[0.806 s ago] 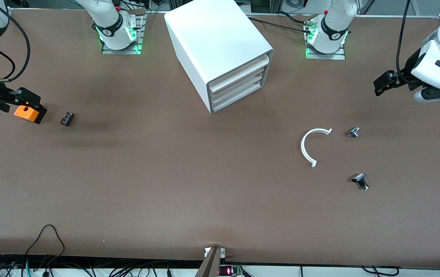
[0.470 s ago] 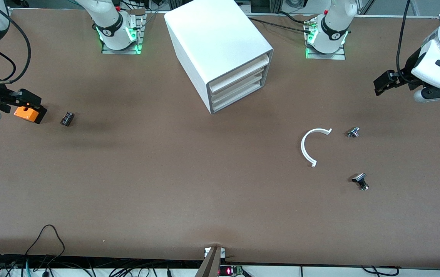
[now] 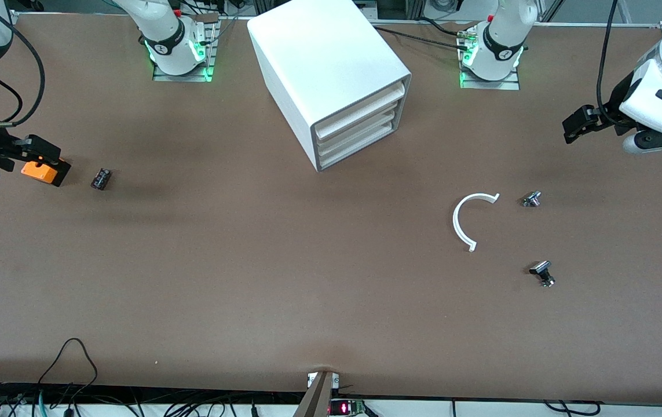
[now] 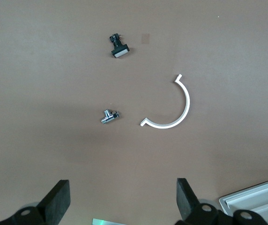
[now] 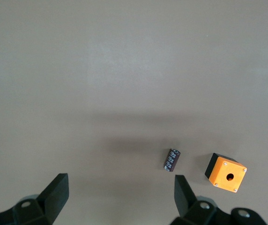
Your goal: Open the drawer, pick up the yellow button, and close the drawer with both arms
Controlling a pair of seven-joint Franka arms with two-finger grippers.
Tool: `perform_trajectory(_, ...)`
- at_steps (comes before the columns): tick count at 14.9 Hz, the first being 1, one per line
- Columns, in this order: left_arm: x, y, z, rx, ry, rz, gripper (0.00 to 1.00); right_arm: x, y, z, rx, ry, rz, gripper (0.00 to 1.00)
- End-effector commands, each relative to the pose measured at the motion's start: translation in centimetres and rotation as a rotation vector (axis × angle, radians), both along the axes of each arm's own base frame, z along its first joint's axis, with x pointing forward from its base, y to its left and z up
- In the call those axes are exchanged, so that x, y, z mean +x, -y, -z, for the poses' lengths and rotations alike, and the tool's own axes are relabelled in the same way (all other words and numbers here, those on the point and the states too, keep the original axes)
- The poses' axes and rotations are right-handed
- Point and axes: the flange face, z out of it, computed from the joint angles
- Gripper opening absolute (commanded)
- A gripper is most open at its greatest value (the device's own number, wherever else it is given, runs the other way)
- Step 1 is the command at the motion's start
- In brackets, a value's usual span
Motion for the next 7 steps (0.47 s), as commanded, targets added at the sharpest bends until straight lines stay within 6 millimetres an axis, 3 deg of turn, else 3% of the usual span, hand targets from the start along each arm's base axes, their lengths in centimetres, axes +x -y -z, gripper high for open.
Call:
perform_trajectory(1,0.41,0.29,-0.48,-0.023,-0.011,0.004,1.00,0.50,-0.01,-0.30,0.018,-0.005,0.002,1.00)
perform_trajectory(7,0.40,0.45,-0.48,-0.023,-0.011,0.009,1.00,0.57,-0.06,-0.49,0.014,-0.001,0.043,1.00)
